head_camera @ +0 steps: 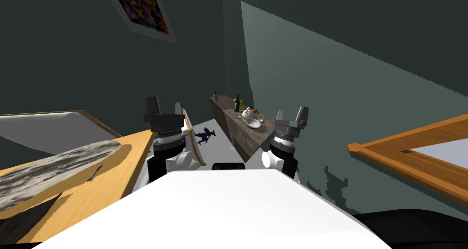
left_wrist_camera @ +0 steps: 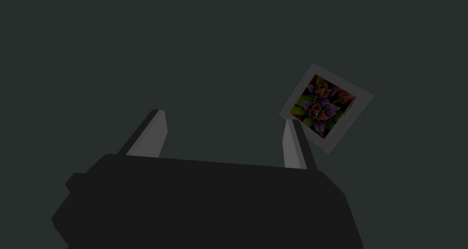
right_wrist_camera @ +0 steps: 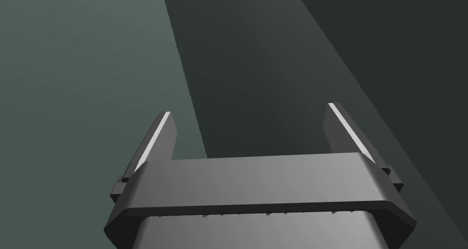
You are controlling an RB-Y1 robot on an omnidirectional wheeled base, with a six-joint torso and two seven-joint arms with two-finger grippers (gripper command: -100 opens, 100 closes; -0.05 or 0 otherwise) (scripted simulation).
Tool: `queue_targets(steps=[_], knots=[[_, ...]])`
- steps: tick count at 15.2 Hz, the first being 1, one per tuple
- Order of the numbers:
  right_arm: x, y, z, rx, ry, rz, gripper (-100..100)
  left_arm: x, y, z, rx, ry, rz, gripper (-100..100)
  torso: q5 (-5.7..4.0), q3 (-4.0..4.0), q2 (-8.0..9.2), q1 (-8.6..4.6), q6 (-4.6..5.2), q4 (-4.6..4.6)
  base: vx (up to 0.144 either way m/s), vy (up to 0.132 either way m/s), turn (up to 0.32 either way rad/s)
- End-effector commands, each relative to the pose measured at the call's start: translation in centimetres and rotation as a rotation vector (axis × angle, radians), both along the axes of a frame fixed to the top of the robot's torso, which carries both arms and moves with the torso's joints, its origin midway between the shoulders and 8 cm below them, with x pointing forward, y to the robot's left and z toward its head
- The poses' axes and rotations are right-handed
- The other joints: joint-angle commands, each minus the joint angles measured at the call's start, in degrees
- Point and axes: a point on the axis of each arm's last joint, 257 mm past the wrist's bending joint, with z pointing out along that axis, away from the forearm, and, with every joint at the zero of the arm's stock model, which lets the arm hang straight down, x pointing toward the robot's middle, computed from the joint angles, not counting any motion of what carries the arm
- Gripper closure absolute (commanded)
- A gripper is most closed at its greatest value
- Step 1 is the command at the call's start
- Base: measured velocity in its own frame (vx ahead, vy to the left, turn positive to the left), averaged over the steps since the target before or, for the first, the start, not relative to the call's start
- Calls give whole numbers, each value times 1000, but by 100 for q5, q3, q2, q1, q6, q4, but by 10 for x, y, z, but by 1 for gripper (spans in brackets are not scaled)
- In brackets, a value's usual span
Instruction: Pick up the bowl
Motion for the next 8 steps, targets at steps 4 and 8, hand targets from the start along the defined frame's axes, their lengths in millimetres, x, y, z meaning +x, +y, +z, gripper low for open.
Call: queue_targets(steps=[4, 8], knots=[[7, 11, -9, -95, 39, 27, -100, 0, 0, 0, 0, 0, 0, 0, 0, -1, -1, 0, -1, 0, 3, 5, 47], [16, 19, -23, -194, 88, 44, -100, 0, 0, 0, 0, 0, 0, 0, 0, -1, -2, 0, -2, -1, 4, 8, 71]])
